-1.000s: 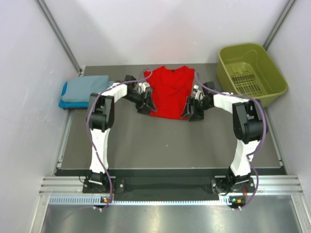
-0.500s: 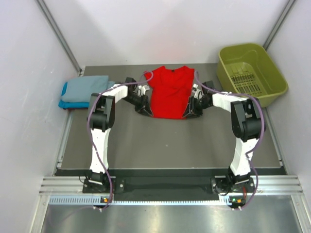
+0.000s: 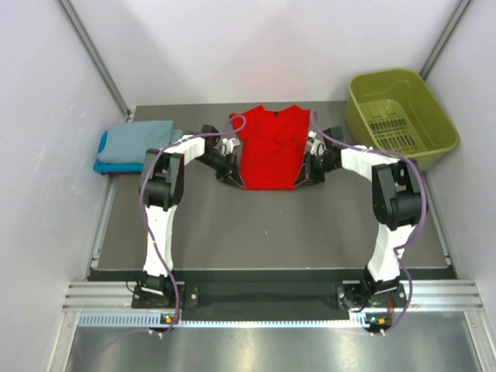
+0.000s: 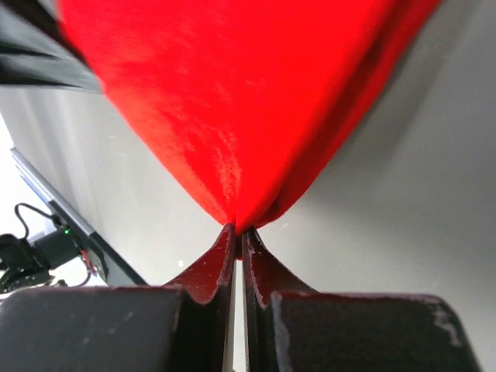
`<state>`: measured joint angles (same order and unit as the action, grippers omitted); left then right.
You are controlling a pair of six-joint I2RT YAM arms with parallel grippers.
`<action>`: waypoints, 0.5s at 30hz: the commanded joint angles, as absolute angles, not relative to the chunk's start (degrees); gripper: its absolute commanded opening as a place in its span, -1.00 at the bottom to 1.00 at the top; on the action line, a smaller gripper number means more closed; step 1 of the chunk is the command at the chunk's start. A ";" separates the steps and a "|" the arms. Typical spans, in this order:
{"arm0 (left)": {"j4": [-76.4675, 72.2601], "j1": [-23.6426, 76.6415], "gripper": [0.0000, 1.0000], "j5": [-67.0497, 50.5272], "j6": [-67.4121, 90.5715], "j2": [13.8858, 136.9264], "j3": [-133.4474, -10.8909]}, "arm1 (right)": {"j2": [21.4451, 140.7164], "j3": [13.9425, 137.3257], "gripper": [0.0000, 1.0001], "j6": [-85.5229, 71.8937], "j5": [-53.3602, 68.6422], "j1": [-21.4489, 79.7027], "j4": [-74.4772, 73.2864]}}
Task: Fold and stack the t-shirts
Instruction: Fold the tshirt
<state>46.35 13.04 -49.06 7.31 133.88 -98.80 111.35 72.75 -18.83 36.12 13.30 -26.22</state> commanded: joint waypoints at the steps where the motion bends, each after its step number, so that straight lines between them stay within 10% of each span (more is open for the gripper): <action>1: 48.60 15.46 -1.00 -41.31 1.94 130.70 -96.42 | 103.98 72.69 -1.00 -16.96 36.65 12.22 -26.54; 15: 50.18 21.71 -1.00 -34.19 -1.49 110.31 -86.05 | 86.15 59.51 -1.00 -16.96 38.15 11.60 -28.83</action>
